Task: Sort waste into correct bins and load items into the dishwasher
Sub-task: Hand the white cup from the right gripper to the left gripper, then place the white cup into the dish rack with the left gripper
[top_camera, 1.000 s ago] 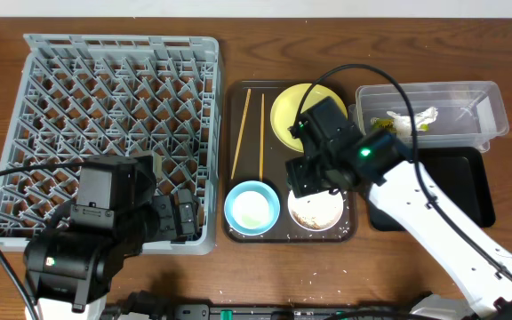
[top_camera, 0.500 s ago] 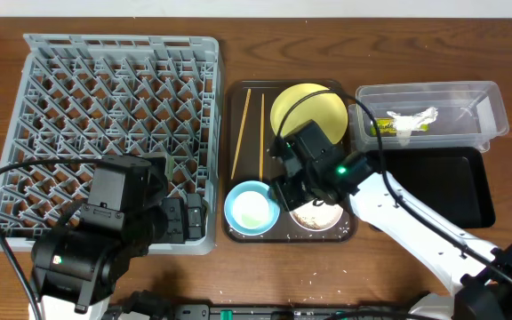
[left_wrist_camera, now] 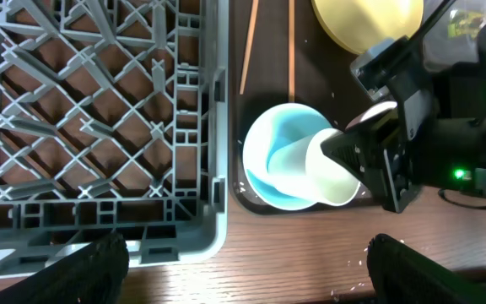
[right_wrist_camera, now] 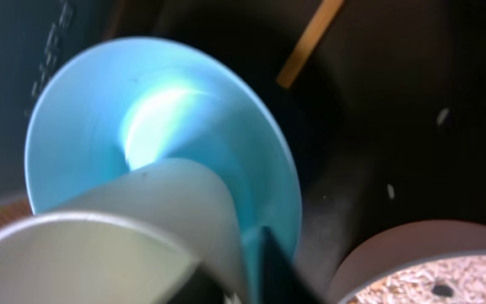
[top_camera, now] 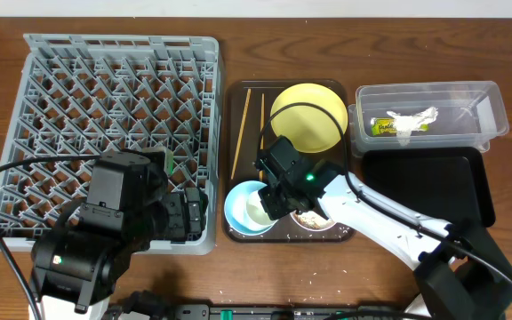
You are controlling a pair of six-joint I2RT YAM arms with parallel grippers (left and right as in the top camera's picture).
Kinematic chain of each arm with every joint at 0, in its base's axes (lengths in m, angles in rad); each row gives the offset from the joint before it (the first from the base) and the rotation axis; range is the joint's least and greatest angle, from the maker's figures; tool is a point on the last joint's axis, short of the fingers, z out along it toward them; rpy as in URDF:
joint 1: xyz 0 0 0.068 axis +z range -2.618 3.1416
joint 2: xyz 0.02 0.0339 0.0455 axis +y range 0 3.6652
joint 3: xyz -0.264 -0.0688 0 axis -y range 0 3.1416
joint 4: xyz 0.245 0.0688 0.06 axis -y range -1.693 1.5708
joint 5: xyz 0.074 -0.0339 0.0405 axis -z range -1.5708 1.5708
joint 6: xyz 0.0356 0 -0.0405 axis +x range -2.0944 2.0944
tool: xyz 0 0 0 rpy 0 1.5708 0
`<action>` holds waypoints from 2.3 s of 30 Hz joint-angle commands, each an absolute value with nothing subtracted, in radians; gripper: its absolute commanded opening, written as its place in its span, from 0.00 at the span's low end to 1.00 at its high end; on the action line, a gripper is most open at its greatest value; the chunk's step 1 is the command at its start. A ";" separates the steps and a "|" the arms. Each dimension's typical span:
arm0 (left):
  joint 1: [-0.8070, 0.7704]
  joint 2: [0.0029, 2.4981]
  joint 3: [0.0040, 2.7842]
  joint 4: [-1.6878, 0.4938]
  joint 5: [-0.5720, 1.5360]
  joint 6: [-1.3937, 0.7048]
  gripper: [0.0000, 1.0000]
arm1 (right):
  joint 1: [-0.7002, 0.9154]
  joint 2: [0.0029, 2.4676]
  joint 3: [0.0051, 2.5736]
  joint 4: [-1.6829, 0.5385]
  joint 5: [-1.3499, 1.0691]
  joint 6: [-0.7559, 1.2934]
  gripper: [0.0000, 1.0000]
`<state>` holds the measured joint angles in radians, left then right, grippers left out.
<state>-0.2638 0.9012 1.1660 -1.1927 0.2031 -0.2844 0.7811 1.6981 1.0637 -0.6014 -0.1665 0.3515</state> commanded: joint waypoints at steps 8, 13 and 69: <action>-0.264 0.902 1.184 -1.047 0.427 -0.358 0.97 | 0.577 1.349 1.111 -0.619 -0.433 0.343 0.01; -0.264 0.937 1.184 -0.835 0.777 -0.419 0.98 | 0.360 1.199 1.111 -0.425 -1.091 0.159 0.01; 0.014 1.156 1.197 -1.335 -0.282 -0.654 0.72 | 0.328 1.107 1.111 -0.807 -0.415 0.268 0.70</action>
<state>-0.0887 1.1797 1.1839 -1.3228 -0.2398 -0.6579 0.3244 1.1023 1.1038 -0.8047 -0.4210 0.2699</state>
